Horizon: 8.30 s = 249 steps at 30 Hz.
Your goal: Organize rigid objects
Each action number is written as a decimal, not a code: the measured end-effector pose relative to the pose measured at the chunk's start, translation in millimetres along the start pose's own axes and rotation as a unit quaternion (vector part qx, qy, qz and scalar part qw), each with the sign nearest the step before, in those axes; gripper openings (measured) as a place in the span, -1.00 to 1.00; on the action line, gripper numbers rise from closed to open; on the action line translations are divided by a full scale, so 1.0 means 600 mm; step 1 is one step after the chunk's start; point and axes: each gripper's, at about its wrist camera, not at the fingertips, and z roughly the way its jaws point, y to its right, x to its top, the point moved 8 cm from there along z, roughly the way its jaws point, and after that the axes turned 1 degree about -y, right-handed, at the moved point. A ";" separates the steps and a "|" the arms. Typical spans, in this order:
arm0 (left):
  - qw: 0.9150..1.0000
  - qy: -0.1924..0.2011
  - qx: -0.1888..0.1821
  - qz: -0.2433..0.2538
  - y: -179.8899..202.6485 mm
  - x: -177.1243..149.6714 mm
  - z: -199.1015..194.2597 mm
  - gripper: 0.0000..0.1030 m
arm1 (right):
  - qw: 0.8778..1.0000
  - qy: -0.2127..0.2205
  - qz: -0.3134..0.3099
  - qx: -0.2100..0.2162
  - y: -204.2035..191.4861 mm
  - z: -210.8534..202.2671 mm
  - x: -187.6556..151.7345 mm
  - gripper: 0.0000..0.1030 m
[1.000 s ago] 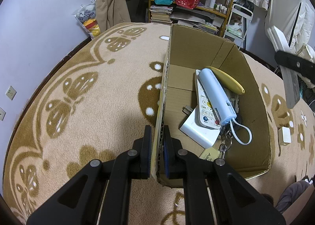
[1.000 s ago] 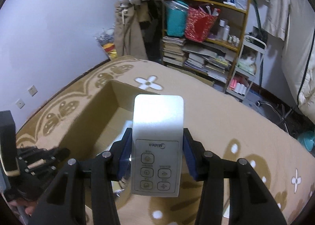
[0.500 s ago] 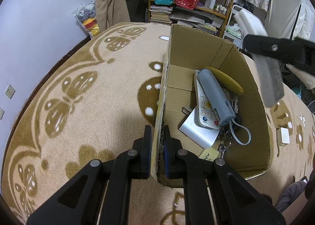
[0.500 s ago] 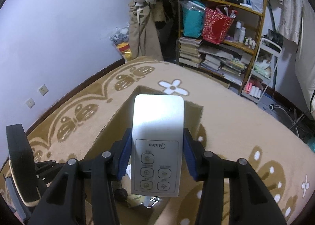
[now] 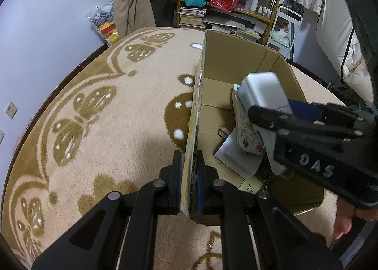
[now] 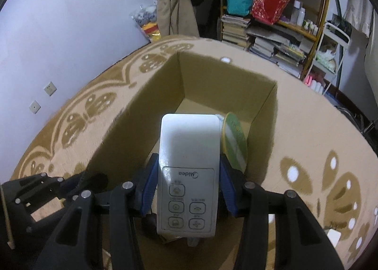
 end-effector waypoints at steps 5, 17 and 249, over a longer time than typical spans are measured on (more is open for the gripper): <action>1.000 0.003 -0.001 -0.002 -0.002 0.000 0.000 -0.80 | 1.000 0.006 0.004 -0.002 0.004 -0.001 0.004 0.01; 1.000 0.005 -0.004 -0.004 -0.007 0.002 0.000 -0.78 | 1.000 0.011 0.007 0.005 0.002 -0.020 0.006 0.02; 0.979 0.175 0.090 0.056 0.045 0.028 -0.284 0.97 | 0.983 0.162 0.078 -0.036 0.145 -0.331 -0.086 1.00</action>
